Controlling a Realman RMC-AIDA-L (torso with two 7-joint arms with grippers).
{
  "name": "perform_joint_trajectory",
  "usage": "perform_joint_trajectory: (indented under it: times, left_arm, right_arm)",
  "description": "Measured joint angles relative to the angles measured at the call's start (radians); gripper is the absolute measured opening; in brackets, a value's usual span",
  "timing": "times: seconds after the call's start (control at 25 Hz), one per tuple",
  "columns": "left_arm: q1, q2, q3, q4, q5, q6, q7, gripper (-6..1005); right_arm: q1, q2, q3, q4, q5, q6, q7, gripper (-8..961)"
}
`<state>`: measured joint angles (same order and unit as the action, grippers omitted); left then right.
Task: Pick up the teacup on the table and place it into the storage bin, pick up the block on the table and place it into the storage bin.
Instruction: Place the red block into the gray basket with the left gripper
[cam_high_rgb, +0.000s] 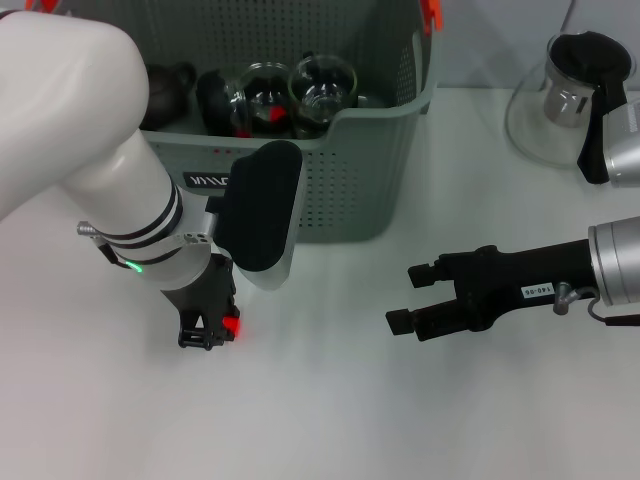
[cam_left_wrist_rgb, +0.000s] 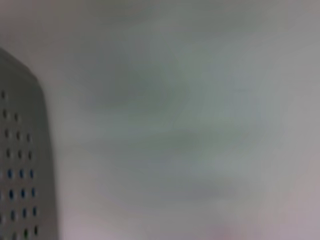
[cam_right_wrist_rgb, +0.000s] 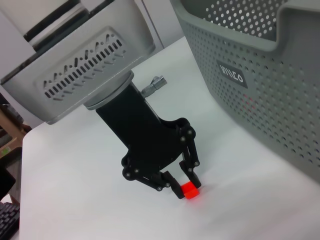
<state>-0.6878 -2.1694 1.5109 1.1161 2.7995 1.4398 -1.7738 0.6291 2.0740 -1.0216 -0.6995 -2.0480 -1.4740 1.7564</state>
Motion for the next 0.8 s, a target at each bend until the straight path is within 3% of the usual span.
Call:
perform_joint_trajectory:
  times: [0.52,0.68,0.8]
  left_arm:
    - [-0.006,0.001,-0.014,0.02,0.003,0.018,-0.006,194]
    - [0.003,0.0,-0.029,0.086,0.003,0.055,-0.026,193]
    - [0.008,0.0,-0.113,0.187,-0.022,0.158,-0.03,193]
  right_arm:
    - [-0.007,0.0,0.0,-0.001,0.004,0.0,-0.003,941]
    - [-0.01,-0.001,0.0,-0.003,0.004,-0.001,-0.003,941]
    - [-0.011,-0.003,0.0,-0.005,0.005,-0.006,-0.003,941]
